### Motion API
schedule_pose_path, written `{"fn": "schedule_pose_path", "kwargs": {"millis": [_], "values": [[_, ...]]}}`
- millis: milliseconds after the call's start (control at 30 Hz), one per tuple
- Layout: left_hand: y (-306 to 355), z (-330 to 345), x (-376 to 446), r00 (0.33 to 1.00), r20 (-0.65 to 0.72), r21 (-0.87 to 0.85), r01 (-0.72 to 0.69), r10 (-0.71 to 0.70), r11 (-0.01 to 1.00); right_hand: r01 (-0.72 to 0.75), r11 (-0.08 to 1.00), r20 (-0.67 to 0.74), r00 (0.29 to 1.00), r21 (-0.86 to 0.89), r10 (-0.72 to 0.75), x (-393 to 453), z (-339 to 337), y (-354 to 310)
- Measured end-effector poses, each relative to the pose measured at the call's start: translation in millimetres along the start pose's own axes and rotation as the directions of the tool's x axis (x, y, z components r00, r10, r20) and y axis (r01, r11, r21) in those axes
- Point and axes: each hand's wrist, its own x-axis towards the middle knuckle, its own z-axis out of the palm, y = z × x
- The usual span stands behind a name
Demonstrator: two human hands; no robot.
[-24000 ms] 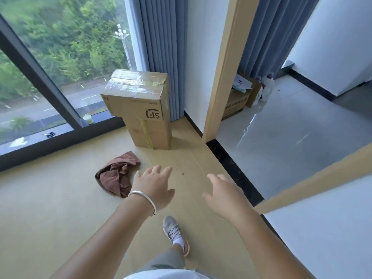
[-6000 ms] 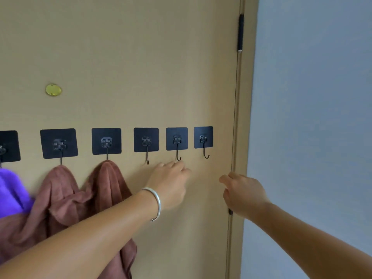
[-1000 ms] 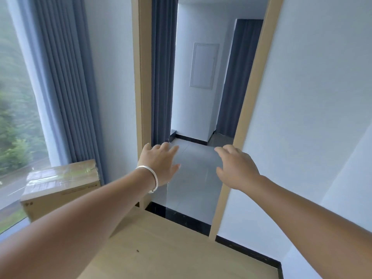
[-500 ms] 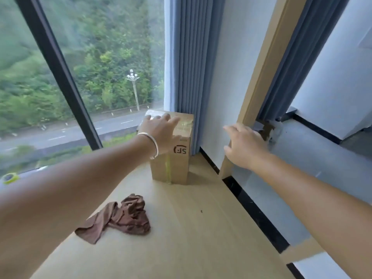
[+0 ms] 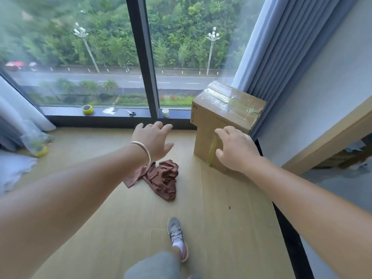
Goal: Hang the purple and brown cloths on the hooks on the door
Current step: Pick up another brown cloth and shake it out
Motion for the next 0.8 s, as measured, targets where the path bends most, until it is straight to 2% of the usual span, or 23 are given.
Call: {"fn": "schedule_pose_path", "kwargs": {"millis": [233,400,533,667,800], "values": [[-49,81,66,0.990,0.096,-0.102,0.117,-0.108,0.988,0.105,0.994,0.130,0.987,-0.043,-0.099,119,46,-22],[-84,135,121,0.958,0.205,-0.208,0.240,-0.198,0.948,0.182,0.982,0.213,0.963,-0.056,-0.167,214,71,-40],[-109,163,145,0.936,0.241,-0.252,0.316,-0.257,0.915,0.251,0.966,0.244,0.942,-0.063,-0.229,274,88,-55],[-144,186,145,0.890,0.305,-0.273,0.423,-0.340,0.864,0.356,0.933,0.300,0.896,-0.049,-0.326,315,112,-87],[-176,218,130,0.815,0.374,-0.234,0.545,-0.443,0.805,0.467,0.884,0.354,0.832,-0.028,-0.428,352,145,-126]]}}
